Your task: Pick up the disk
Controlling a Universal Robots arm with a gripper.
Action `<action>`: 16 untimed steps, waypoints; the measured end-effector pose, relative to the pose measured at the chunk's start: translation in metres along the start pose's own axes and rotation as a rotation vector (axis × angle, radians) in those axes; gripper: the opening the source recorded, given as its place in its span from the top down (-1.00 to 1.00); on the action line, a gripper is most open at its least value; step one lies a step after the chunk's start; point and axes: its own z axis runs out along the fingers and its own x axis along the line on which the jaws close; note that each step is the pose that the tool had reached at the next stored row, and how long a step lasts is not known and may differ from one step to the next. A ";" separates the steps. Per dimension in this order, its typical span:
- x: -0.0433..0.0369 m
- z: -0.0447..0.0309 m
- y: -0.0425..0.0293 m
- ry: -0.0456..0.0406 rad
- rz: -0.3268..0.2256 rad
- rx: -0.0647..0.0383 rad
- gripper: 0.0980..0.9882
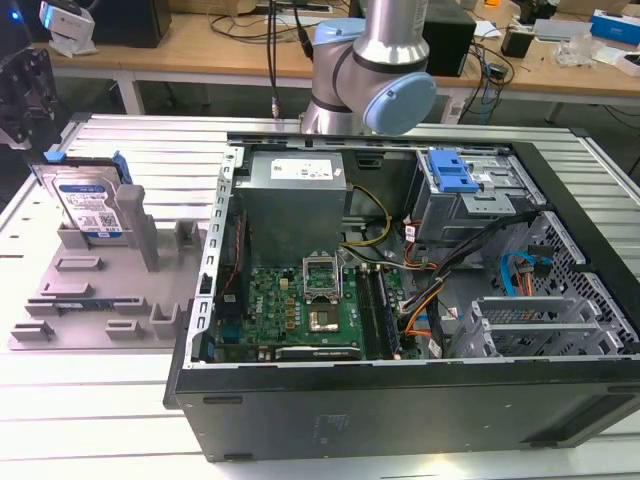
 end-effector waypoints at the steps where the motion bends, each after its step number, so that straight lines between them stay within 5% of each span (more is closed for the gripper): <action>1: -0.0003 0.0000 0.0001 0.0000 0.000 0.000 0.14; 16: -0.0022 0.0057 0.0000 0.0000 0.000 0.000 0.14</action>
